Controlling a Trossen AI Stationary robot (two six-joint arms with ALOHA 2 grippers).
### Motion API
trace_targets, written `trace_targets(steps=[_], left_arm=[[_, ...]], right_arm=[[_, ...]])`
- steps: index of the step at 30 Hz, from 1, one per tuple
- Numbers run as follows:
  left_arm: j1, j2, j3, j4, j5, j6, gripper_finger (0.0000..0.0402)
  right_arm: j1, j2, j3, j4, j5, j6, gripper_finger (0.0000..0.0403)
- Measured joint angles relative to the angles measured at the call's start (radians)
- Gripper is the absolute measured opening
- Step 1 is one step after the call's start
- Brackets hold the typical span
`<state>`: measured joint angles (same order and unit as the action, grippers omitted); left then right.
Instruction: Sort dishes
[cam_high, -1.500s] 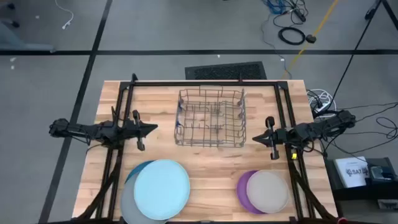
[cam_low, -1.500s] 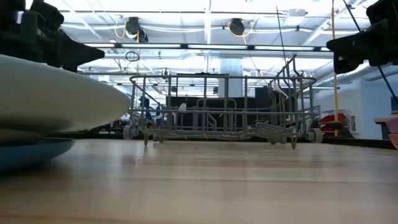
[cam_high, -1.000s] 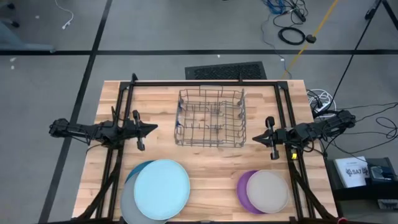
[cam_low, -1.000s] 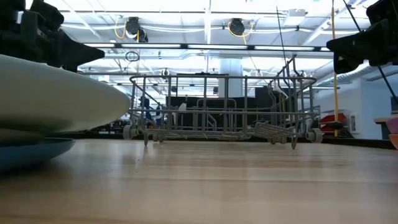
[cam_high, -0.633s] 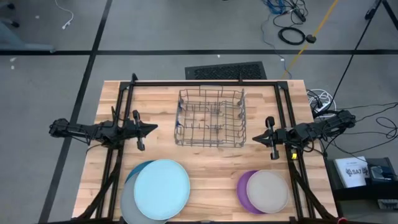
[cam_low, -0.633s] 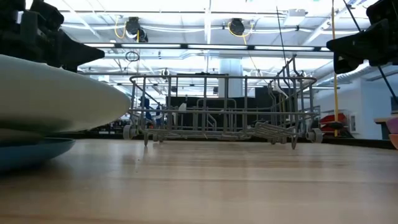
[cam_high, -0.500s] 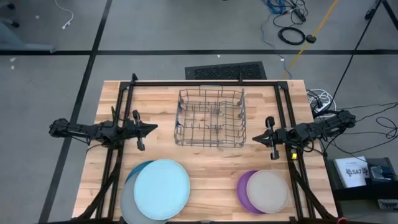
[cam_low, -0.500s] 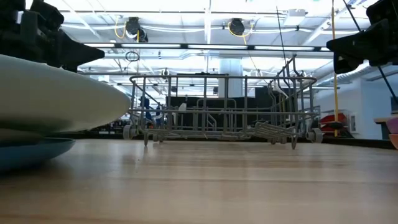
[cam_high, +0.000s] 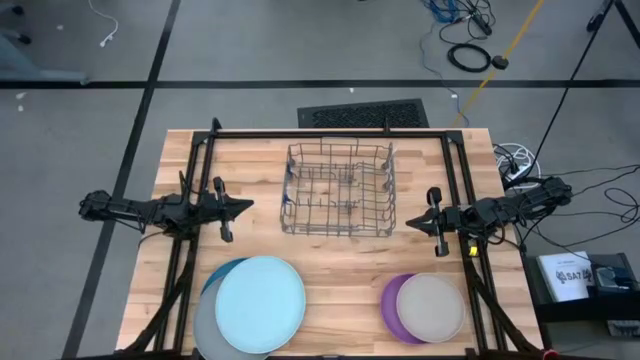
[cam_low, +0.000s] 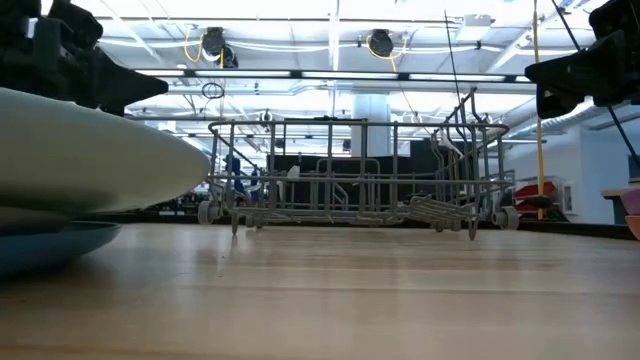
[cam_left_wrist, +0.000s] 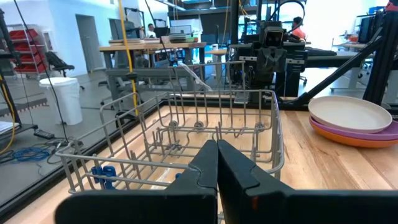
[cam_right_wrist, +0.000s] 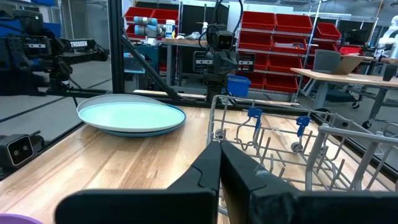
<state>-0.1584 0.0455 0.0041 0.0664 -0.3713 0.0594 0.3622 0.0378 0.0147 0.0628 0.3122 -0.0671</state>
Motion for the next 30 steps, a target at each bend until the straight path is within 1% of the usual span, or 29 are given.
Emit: trace_targets(steps=[4, 7, 11, 13, 14, 16, 18, 20, 21, 23, 25, 27, 30], left_arm=[[0.0, 0.0, 0.0, 0.044, 0.0, 0.006, 0.0], [0.0, 0.0, 0.0, 0.167, 0.0, -0.004, 0.0], [0.0, 0.0, 0.0, 0.353, -0.001, -0.073, 0.0], [0.0, 0.0, 0.0, 0.419, 0.002, -0.08, 0.0], [0.0, 0.0, 0.0, 0.433, 0.017, -0.108, 0.0], [0.0, 0.002, 0.001, 0.443, 0.077, -0.23, 0.0], [0.0, 0.017, 0.005, 0.424, 0.173, -0.356, 0.0], [-0.001, 0.049, 0.009, 0.389, 0.288, -0.408, 0.0], [-0.004, 0.07, 0.012, 0.376, 0.308, -0.422, 0.0001], [-0.009, 0.109, 0.014, 0.315, 0.295, -0.443, 0.0008], [-0.016, 0.16, 0.014, 0.229, 0.277, -0.443, 0.0026], [-0.022, 0.208, 0.014, 0.163, 0.274, -0.443, 0.0052], [-0.03, 0.273, 0.014, 0.108, 0.277, -0.442, 0.0103]], right_arm=[[0.0, 0.0, 0.0, 0.0, 0.0, 0.0, 0.0004], [0.0, 0.0, 0.0, 0.0, 0.0, 0.0, 0.0004], [0.0, 0.0, 0.0, 0.0, 0.0, 0.0, 0.0004], [0.0, 0.0, 0.0, 0.0, 0.0, 0.0, 0.0004], [0.0, 0.0, 0.0, 0.0, 0.0, 0.0, 0.0004], [0.0, 0.0, 0.0, 0.0, 0.0, 0.0, 0.0004], [0.0, 0.0, 0.0, 0.0, 0.0, 0.0, 0.0004], [0.0, 0.0, 0.0, 0.0, 0.0, 0.0, 0.0004], [0.0, 0.0, 0.0, 0.0, 0.0, 0.0, 0.0004], [0.0, 0.0, 0.0, 0.0, 0.0, 0.0, 0.0004], [0.0, 0.0, 0.0, 0.0, 0.0, 0.0, 0.0004], [0.0, 0.0, 0.0, 0.0, 0.0, 0.0, 0.0004], [0.0, 0.0, 0.0, 0.0, 0.0, 0.0, 0.0004]])
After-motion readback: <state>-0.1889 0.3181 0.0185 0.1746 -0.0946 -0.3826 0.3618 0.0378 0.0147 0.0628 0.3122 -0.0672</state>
